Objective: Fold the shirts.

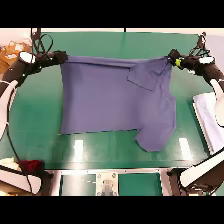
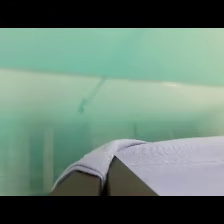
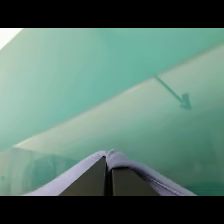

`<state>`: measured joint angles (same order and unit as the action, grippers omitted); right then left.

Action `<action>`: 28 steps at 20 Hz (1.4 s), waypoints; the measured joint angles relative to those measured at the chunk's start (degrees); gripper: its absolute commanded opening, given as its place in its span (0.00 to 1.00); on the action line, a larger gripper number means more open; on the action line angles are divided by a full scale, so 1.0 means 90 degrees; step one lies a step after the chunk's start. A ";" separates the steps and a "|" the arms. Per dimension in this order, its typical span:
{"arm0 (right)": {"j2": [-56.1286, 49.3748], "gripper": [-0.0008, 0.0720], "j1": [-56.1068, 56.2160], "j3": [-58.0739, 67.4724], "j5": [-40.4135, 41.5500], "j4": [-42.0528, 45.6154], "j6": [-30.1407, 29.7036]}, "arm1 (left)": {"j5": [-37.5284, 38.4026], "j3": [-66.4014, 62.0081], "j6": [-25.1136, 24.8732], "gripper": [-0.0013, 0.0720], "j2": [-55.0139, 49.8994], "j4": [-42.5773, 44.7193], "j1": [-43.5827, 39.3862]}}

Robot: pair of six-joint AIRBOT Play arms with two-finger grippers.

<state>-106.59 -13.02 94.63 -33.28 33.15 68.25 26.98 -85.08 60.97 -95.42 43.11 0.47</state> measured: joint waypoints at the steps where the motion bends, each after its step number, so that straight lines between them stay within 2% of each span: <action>1: -0.0041 0.04 -0.0007 0.0075 0.0015 -0.0005 0.0007 | -0.0012 -0.0029 0.0002 0.05 -0.0007 0.0044 0.0000; 5: -0.0109 0.04 -0.0131 0.0214 -0.0231 -0.0002 0.0015 | 0.0153 -0.0085 0.0044 0.05 -0.0010 0.0270 0.0002; 12: 0.0041 0.04 -0.0590 0.0236 -0.2220 0.0867 0.0039 | 0.1608 0.0085 0.1003 0.05 -0.0010 0.1804 0.0005; 16: 0.0209 0.04 -0.0646 -0.0075 -0.3007 0.1603 0.0141 | 0.2035 0.0512 0.1263 0.05 -0.0010 0.2227 0.0005; 21: 0.0316 0.04 -0.0665 -0.0651 -0.3373 0.2329 0.0306 | 0.2395 0.0782 0.1367 0.05 -0.0010 0.2431 0.0005; 28: 0.0335 0.04 -0.0665 -0.0945 -0.3441 0.2662 0.0357 | 0.2550 0.1049 0.1528 0.05 -0.0119 0.2322 -0.0002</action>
<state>-103.57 -19.00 86.13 -64.25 57.10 71.46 49.93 -75.64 74.72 -96.49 64.01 0.45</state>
